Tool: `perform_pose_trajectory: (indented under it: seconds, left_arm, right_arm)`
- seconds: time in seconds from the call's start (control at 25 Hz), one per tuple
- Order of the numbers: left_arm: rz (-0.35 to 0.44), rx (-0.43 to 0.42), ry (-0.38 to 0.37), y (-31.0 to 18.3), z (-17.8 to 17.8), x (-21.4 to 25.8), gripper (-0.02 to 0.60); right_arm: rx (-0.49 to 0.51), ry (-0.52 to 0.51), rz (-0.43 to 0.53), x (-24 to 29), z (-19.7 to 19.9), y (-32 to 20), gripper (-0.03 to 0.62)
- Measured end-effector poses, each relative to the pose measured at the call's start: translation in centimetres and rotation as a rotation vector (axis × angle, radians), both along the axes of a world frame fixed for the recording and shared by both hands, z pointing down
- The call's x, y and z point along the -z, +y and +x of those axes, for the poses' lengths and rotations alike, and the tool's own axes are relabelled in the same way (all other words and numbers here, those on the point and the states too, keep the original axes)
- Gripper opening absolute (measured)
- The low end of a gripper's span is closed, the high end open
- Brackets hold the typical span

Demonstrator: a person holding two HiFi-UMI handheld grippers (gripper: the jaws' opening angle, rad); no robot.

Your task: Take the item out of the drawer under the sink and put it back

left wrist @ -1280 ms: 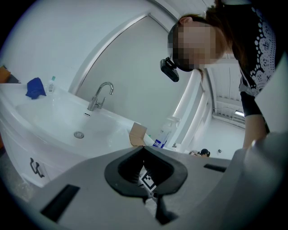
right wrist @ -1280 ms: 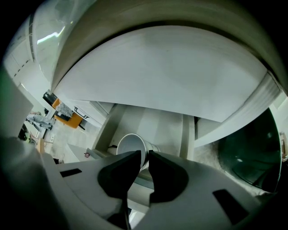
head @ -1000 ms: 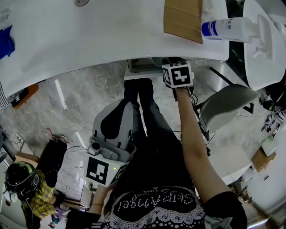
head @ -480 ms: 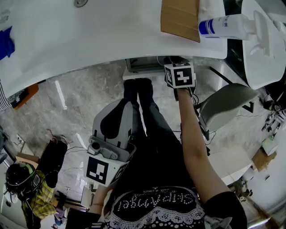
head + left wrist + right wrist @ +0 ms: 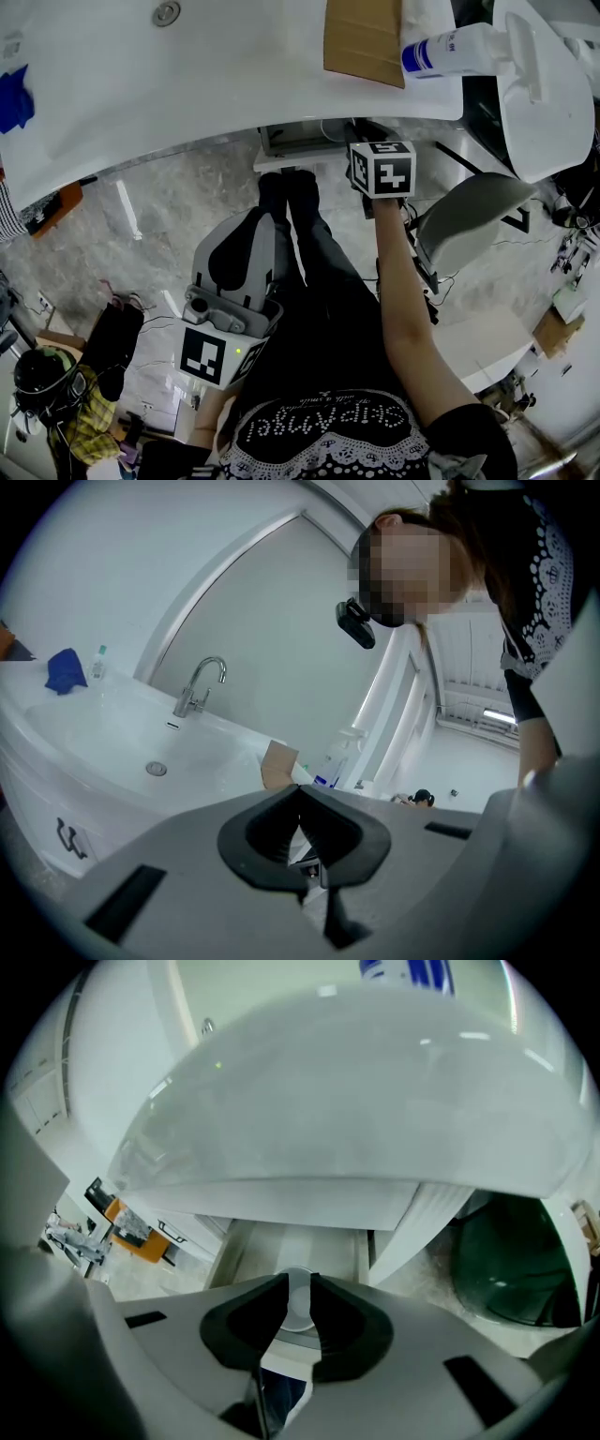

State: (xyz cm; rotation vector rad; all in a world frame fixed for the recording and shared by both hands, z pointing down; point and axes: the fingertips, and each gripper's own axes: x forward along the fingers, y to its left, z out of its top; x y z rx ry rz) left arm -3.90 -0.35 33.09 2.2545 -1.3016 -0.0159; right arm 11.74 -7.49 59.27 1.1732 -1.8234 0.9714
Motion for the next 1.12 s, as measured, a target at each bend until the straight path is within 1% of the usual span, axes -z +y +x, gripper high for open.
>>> perform_pose_trajectory:
  seconds: [0.12,0.28,0.4,0.56,0.72,0.88,0.96,1.12]
  left_arm:
    - [0.017,-0.004,0.0,0.0,0.1,0.8,0.005]
    - [0.048,-0.013,-0.004,-0.1,0.4,2.0,0.005]
    - [0.074,-0.02,-0.013,-0.2,0.6,2.9,0.005]
    - [0.086,-0.027,-0.057,-0.1,0.7,3.0,0.005]
    - [0.078,-0.027,-0.097,-0.1,0.4,2.7,0.005]
    - [0.083,0.006,-0.09,-0.3,-0.4,3.8,0.005]
    - [0.095,0.007,-0.092,-0.4,-0.6,4.6,0.005]
    - [0.157,-0.003,-0.096,-1.4,-0.8,6.6,0.005]
  right_arm:
    - [-0.033,-0.054,0.071,2.4,0.1,-0.2,0.078]
    - [-0.084,-0.127,0.187,6.3,0.3,-0.6,0.037]
    - [-0.092,-0.162,0.261,8.8,0.4,-0.6,0.023]
    - [-0.086,-0.179,0.33,11.3,0.6,-0.2,0.018]
    - [-0.09,-0.204,0.431,14.5,0.6,0.3,0.018]
    - [-0.081,-0.204,0.515,18.0,0.6,0.7,0.018]
    - [-0.077,-0.203,0.556,19.6,0.5,0.7,0.018]
    - [-0.063,-0.212,0.664,23.6,0.0,-0.5,0.018]
